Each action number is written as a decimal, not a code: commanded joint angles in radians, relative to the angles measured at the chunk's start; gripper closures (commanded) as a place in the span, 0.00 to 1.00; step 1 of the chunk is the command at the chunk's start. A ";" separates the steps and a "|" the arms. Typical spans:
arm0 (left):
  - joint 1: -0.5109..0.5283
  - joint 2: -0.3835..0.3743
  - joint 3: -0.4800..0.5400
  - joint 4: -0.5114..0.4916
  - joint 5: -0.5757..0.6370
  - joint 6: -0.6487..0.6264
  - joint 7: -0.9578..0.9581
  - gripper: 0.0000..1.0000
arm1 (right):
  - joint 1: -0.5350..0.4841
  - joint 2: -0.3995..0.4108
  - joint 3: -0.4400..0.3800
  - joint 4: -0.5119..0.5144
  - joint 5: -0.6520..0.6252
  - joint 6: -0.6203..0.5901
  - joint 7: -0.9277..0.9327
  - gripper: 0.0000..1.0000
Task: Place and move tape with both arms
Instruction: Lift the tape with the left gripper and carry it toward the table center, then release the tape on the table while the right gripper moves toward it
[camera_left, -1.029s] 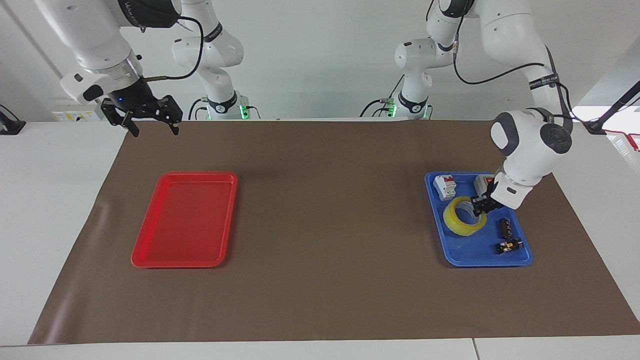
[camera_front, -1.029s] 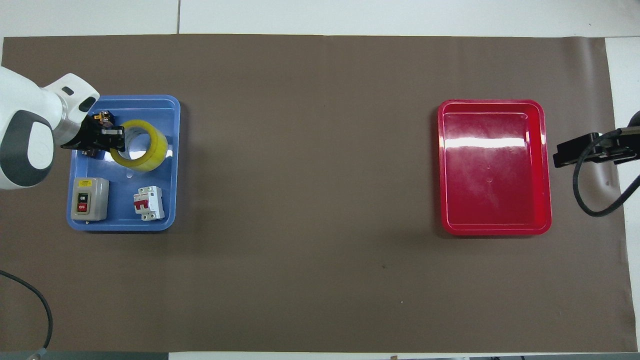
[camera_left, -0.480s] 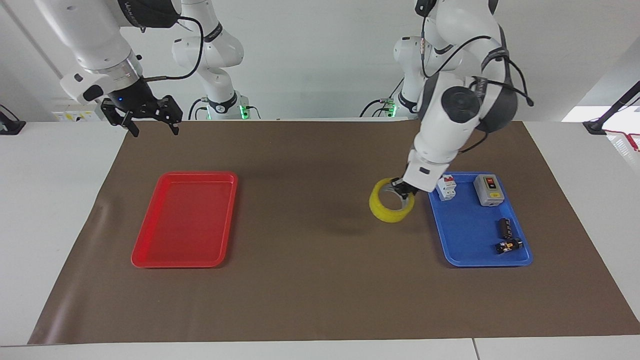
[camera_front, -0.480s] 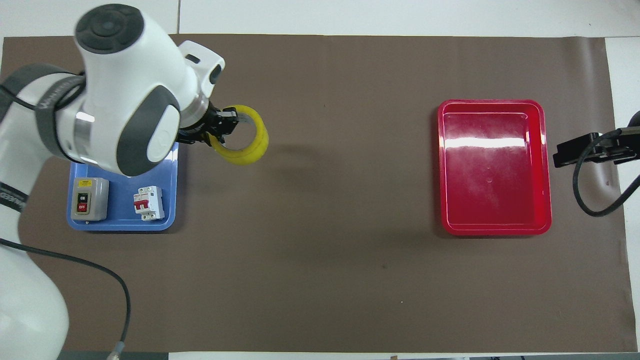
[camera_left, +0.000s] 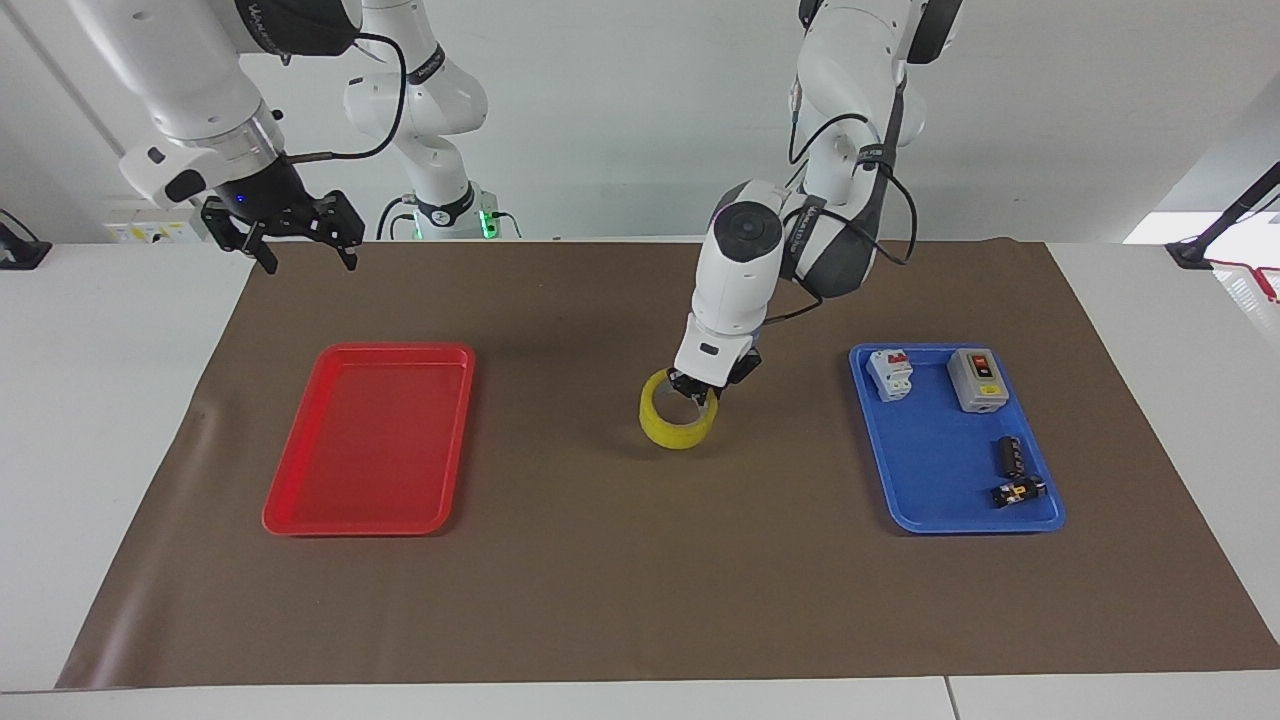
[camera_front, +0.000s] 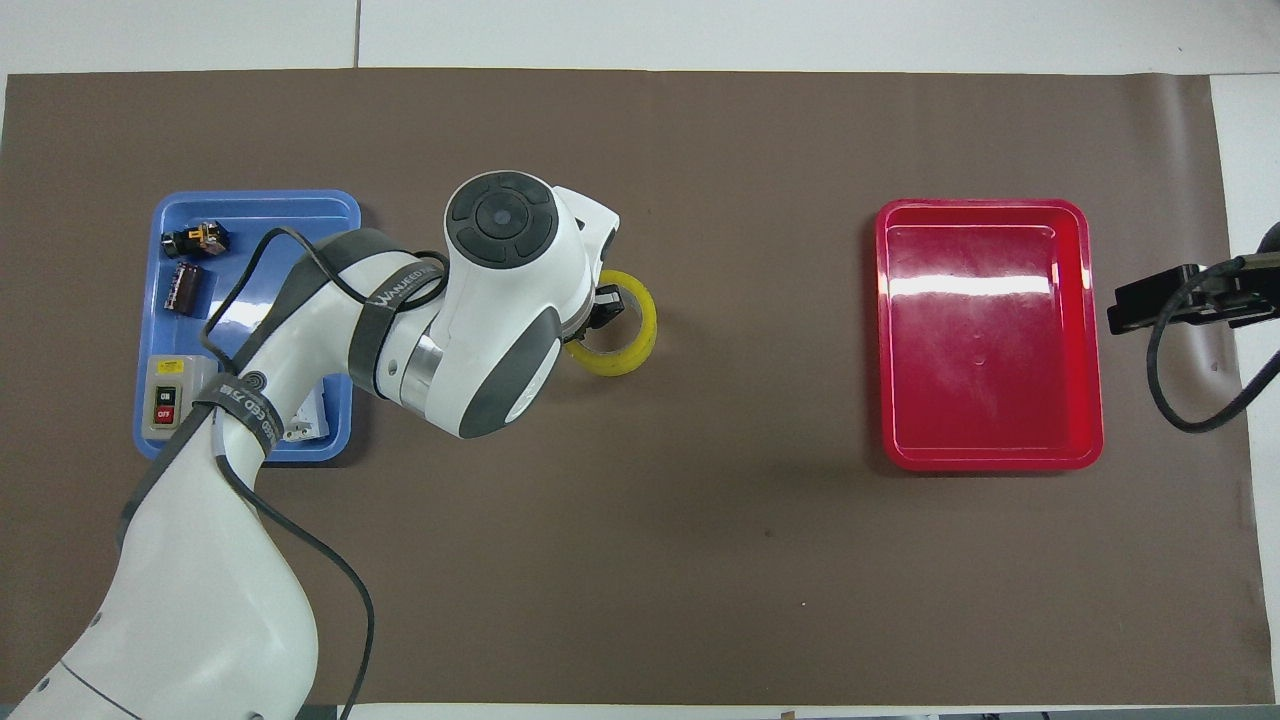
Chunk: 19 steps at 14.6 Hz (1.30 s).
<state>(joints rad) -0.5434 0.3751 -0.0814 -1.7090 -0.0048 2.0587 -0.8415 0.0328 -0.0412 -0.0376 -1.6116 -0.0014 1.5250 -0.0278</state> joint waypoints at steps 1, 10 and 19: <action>-0.032 -0.027 0.019 -0.078 -0.006 0.072 -0.031 0.78 | -0.014 -0.009 0.004 -0.013 -0.017 0.020 -0.018 0.00; 0.101 -0.171 0.020 -0.046 0.000 -0.075 -0.004 0.00 | -0.011 -0.020 0.005 -0.043 -0.017 0.020 -0.018 0.00; 0.462 -0.367 0.023 0.066 0.002 -0.493 0.725 0.00 | 0.273 0.159 0.015 0.014 -0.003 0.148 0.212 0.00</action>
<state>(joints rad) -0.0996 0.0080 -0.0484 -1.7009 -0.0044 1.6616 -0.2116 0.2264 0.0182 -0.0238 -1.6489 -0.0058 1.6271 0.0559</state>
